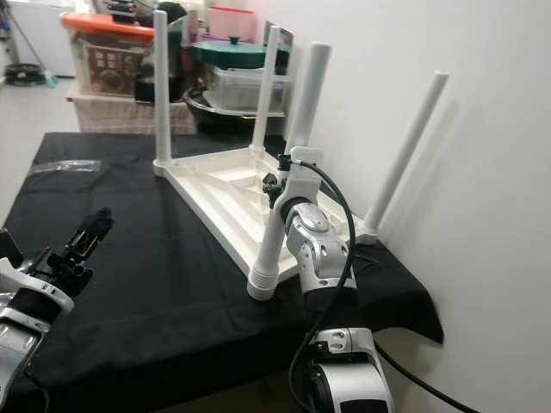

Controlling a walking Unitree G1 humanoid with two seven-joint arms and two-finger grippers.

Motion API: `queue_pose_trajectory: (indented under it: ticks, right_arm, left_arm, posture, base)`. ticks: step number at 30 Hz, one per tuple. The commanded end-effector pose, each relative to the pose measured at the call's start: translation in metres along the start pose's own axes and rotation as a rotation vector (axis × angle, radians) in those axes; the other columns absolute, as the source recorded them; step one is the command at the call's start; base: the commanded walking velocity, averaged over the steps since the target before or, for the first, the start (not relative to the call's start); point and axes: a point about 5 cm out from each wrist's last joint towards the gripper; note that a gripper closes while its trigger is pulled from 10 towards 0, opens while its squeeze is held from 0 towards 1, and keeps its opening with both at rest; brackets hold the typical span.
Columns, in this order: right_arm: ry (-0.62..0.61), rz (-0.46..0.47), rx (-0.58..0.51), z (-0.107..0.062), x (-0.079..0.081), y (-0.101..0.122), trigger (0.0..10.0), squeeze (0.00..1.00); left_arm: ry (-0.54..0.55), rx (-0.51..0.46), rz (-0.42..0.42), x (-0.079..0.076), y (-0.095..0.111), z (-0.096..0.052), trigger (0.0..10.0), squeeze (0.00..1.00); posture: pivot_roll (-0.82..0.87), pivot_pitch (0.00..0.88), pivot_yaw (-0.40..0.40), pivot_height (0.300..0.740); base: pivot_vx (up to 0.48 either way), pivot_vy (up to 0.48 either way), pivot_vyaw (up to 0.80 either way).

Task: Building children table

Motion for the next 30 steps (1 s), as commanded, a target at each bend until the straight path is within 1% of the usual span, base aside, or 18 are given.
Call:
queue_pose_trajectory:
  ticks: [1,4,8,9,12,13,16,17,18,19,20,22,23,25,26,27,29,30]
  right_arm:
    - [-0.019,0.066,0.498,-0.016,-0.01,-0.113,10.0,0.0]
    - [-0.004,0.053,0.485,-0.017,-0.012,-0.113,10.0,0.0]
    - [0.099,-0.011,0.407,-0.021,-0.006,-0.105,10.0,0.0]
    - [0.13,-0.018,0.402,-0.022,-0.003,-0.105,10.0,0.0]
    - [0.149,-0.02,0.401,-0.023,-0.001,-0.105,10.0,0.0]
    - [0.182,-0.028,0.394,-0.025,0.001,-0.106,10.0,0.0]
    - [0.213,-0.04,0.383,-0.026,0.002,-0.105,10.0,0.0]
    - [0.276,-0.031,0.362,-0.027,0.005,-0.102,10.0,0.0]
    - [0.276,-0.031,0.362,-0.027,0.005,-0.102,10.0,0.0]
    - [0.362,-0.037,0.333,-0.029,0.007,-0.098,10.0,0.0]
    - [0.362,-0.037,0.333,-0.029,0.007,-0.098,10.0,0.0]
    - [0.542,-0.031,0.286,-0.033,0.007,-0.089,10.0,0.0]
    - [0.542,-0.031,0.286,-0.033,0.007,-0.089,10.0,0.0]
    - [0.694,-0.016,0.223,-0.036,0.004,-0.076,10.0,0.0]
    - [0.694,-0.016,0.223,-0.036,0.004,-0.076,10.0,0.0]
    - [0.766,-0.014,0.183,-0.038,0.003,-0.067,10.0,0.0]
    - [0.766,-0.014,0.183,-0.038,0.003,-0.067,10.0,0.0]
    - [0.831,-0.025,0.147,-0.04,0.003,-0.061,10.0,0.0]
  left_arm:
    - [0.005,0.012,0.008,0.001,-0.001,0.002,10.0,0.0]
    - [0.004,0.012,0.009,0.001,0.0,0.002,10.0,0.0]
    - [0.002,0.016,0.01,0.002,-0.001,0.004,10.0,0.0]
    - [0.001,0.018,0.009,0.002,-0.002,0.004,10.0,0.0]
    - [0.0,0.02,0.009,0.002,-0.002,0.004,10.0,0.0]
    - [-0.001,0.02,0.01,0.002,-0.001,0.005,10.0,0.0]
    - [-0.001,0.02,0.011,0.002,-0.001,0.005,10.0,0.0]
    - [-0.001,0.02,0.013,0.003,0.0,0.005,10.0,0.0]
    - [-0.001,0.02,0.013,0.003,0.0,0.005,10.0,0.0]
    - [-0.002,0.02,0.014,0.003,0.001,0.004,10.0,0.0]
    - [-0.002,0.02,0.014,0.003,0.001,0.004,10.0,0.0]
    - [-0.003,0.023,0.014,0.003,0.001,0.005,10.0,0.0]
    - [-0.003,0.023,0.014,0.003,0.001,0.005,10.0,0.0]
    - [-0.005,0.025,0.013,0.002,0.0,0.005,10.0,0.0]
    - [-0.005,0.025,0.013,0.002,0.0,0.005,10.0,0.0]
    - [-0.004,0.024,0.013,0.002,0.0,0.005,10.0,0.0]
    - [-0.004,0.024,0.013,0.002,0.0,0.005,10.0,0.0]
    - [-0.004,0.024,0.014,0.003,0.001,0.005,10.0,0.0]
  posture:
    - [0.05,0.0,-0.099,0.74]
    - [0.05,0.0,-0.095,0.74]
    - [0.04,0.0,-0.087,0.74]
    - [0.04,0.0,-0.087,0.74]
    - [0.04,0.0,-0.087,0.74]
    - [0.04,0.0,-0.086,0.74]
    - [0.04,0.0,-0.086,0.74]
    - [0.05,0.0,-0.085,0.74]
    - [0.05,0.0,-0.085,0.74]
    - [0.04,0.0,-0.083,0.74]
    - [0.04,0.0,-0.083,0.74]
    - [0.05,0.0,-0.082,0.74]
    - [0.05,0.0,-0.082,0.74]
    - [0.05,0.0,-0.088,0.74]
    - [0.05,0.0,-0.088,0.74]
    - [0.05,0.0,-0.089,0.74]
    - [0.05,0.0,-0.089,0.74]
    - [0.05,0.0,-0.089,0.74]
  base:
    - [0.0,0.0,0.0]
    - [0.0,0.0,0.0]
    - [0.0,0.0,0.0]
    - [0.0,0.0,0.0]
    - [0.0,0.0,0.0]
    - [0.0,0.0,0.0]
    - [0.0,0.0,0.0]
    - [0.0,0.0,0.0]
    - [0.0,0.0,0.0]
    - [0.0,0.0,0.0]
    - [0.0,0.0,0.0]
    - [0.0,0.0,0.0]
    - [0.0,0.0,0.0]
    - [0.0,0.0,0.0]
    - [0.0,0.0,0.0]
    - [0.0,0.0,0.0]
    - [0.0,0.0,0.0]
    - [0.0,0.0,0.0]
Point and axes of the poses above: a point about 5 cm out from each wrist's last joint towards the gripper, its own z axis pointing out of the wrist towards the gripper, its own y axis along the axis of the wrist's last joint, x = y × z, and after that the axes turned 3 degrees about -z, right-handed
